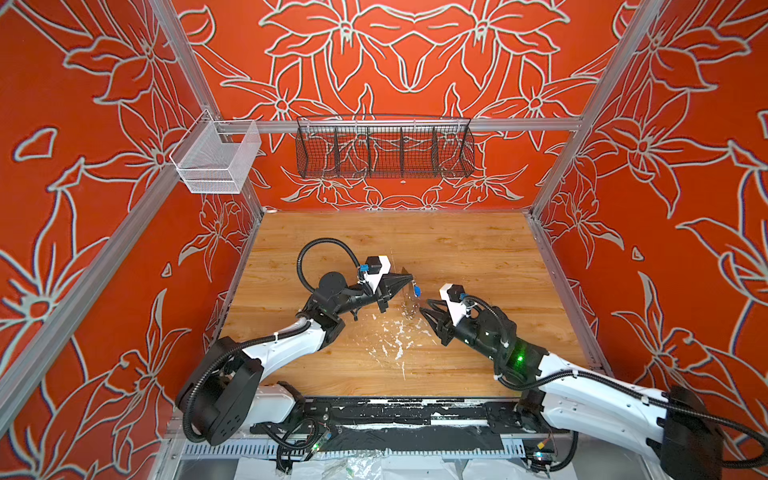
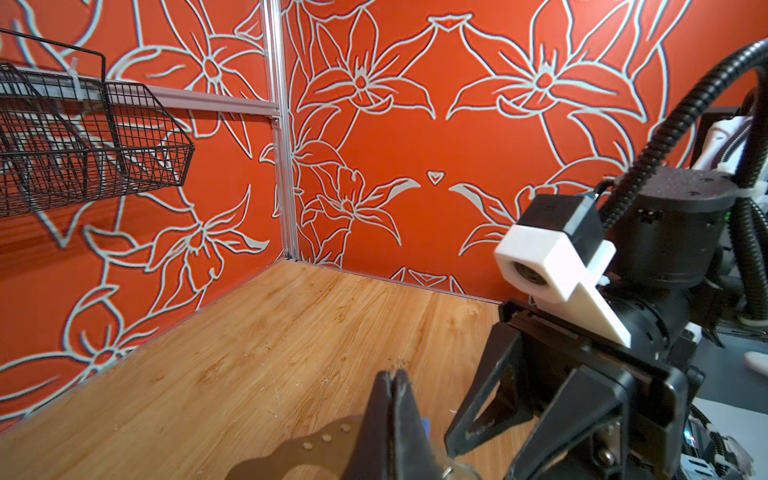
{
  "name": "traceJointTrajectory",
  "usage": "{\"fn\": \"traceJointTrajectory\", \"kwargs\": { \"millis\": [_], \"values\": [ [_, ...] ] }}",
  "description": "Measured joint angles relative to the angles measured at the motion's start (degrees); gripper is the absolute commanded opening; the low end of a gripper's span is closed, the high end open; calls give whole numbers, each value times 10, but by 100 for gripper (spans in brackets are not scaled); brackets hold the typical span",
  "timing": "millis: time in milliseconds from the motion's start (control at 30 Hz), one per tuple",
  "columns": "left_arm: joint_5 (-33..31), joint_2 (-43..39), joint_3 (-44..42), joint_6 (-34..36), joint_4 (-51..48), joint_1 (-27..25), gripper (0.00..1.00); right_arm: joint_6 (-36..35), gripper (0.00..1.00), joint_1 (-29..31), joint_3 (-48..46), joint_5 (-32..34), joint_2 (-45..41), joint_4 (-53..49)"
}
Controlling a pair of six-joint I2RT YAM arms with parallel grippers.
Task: Put the keys on the keyring
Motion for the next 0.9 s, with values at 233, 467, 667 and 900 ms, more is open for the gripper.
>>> {"fn": "traceJointTrajectory", "kwargs": {
  "millis": [233,467,667,900],
  "values": [
    [2,-3,-10,-8,21,0,0,-11,34,3,0,6,0,6],
    [11,-3,-10,-13,35,0,0,-15,34,5,2,3,0,9],
    [22,-3,-10,-15,39,0,0,-17,35,9,17,2,-1,13],
    [40,-2,-10,-17,39,0,0,-21,32,11,49,10,9,12]
  ]
}}
